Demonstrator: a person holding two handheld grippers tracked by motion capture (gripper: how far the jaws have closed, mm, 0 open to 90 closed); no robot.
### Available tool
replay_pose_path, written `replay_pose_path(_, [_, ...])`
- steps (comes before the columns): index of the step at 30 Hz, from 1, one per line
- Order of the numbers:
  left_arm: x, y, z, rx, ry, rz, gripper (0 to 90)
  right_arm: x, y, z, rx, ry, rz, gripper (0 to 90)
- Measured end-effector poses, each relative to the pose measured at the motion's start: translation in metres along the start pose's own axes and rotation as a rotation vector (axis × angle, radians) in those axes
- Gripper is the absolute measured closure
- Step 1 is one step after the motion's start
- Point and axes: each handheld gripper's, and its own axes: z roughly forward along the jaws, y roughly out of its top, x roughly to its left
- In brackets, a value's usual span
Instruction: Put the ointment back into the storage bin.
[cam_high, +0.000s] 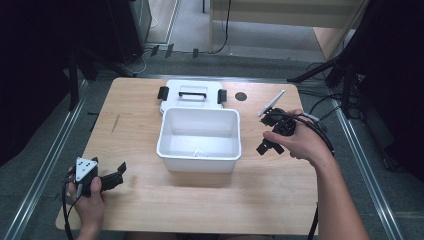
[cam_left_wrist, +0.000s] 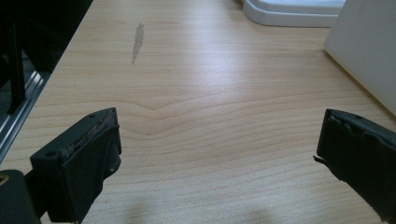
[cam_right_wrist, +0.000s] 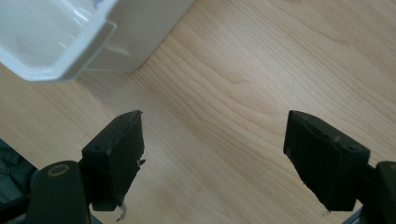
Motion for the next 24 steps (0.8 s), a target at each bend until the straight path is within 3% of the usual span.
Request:
replay_pose_path(13, [0.000, 0.000, 0.000, 0.002, 0.001, 0.004, 0.7, -0.019, -0.035, 0.020, -0.015, 0.012, 0.059, 22.3])
replay_pose_path(24, [0.000, 0.000, 0.000, 0.003, 0.001, 0.006, 0.7, -0.036, -0.073, 0.044, -0.075, 0.003, 0.160, 25.8])
